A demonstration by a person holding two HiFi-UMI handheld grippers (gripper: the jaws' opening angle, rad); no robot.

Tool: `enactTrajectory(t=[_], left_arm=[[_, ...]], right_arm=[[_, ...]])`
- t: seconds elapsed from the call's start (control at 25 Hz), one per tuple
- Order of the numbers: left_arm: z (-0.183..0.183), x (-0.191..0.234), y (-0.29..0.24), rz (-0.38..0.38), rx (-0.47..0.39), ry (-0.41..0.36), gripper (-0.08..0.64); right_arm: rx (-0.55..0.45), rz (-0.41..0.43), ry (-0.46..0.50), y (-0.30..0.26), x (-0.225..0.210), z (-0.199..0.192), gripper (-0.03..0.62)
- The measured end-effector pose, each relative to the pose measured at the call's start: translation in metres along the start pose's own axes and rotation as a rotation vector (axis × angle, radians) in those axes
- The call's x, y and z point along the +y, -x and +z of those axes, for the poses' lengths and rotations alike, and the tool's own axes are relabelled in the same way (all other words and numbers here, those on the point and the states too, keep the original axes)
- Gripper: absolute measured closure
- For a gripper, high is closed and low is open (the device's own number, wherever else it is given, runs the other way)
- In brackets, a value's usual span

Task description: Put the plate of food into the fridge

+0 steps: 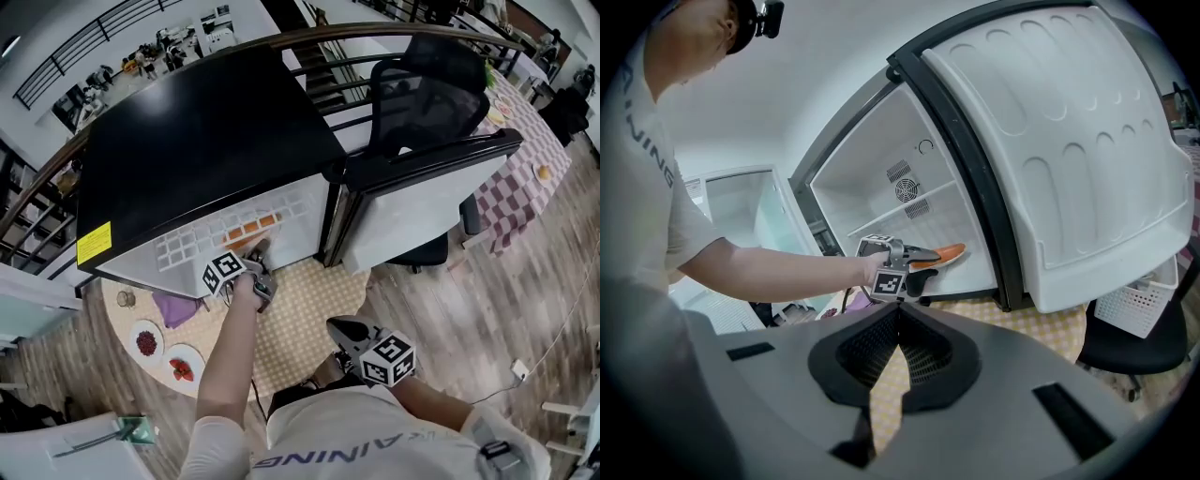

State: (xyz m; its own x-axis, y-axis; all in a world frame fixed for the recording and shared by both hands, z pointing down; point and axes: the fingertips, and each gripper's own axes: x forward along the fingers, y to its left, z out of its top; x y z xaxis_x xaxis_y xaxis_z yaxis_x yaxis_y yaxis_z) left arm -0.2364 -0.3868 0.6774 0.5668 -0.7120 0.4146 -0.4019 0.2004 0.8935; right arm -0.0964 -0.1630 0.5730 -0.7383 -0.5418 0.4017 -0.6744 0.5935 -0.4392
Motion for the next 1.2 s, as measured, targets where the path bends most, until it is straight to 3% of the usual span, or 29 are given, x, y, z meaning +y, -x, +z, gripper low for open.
enactTrajectory(t=[0.08, 0.2, 0.32, 0.52, 0.56, 0.68, 0.8, 0.88, 1.04, 1.2], left_arm=[[-0.009, -0.004, -0.001, 0.011, 0.055, -0.066, 0.382], [-0.025, 0.005, 0.003, 0.085, 0.120, -0.157, 0.379], [-0.035, 0.012, 0.013, 0.131, 0.135, -0.195, 0.379], [-0.036, 0.002, 0.023, 0.121, 0.133, -0.270, 0.382], [-0.036, -0.002, 0.028, 0.124, 0.123, -0.283, 0.389], [-0.039, -0.009, 0.052, 0.113, 0.050, -0.305, 0.541], [-0.046, -0.017, 0.077, 0.060, -0.010, -0.334, 0.551], [-0.053, -0.024, 0.095, 0.041, -0.027, -0.396, 0.551], [-0.062, -0.042, 0.140, 0.036, -0.082, -0.552, 0.551], [-0.063, -0.055, 0.186, 0.058, -0.176, -0.650, 0.551]], right_arm=[[-0.003, 0.003, 0.003, 0.000, 0.000, 0.001, 0.570], [-0.004, 0.009, 0.003, 0.001, 0.002, 0.001, 0.570], [-0.002, 0.019, 0.001, 0.002, 0.005, 0.000, 0.569], [-0.001, 0.038, 0.007, 0.002, 0.008, 0.000, 0.569], [-0.003, 0.042, 0.006, 0.002, 0.010, 0.001, 0.571], [-0.014, 0.049, 0.004, 0.003, 0.012, 0.004, 0.570], [-0.018, 0.055, 0.010, 0.001, 0.008, 0.007, 0.569], [-0.021, 0.062, 0.019, -0.001, 0.007, 0.009, 0.569], [-0.038, 0.089, 0.038, -0.006, 0.010, 0.021, 0.569], [-0.049, 0.125, 0.061, -0.013, 0.018, 0.033, 0.570]])
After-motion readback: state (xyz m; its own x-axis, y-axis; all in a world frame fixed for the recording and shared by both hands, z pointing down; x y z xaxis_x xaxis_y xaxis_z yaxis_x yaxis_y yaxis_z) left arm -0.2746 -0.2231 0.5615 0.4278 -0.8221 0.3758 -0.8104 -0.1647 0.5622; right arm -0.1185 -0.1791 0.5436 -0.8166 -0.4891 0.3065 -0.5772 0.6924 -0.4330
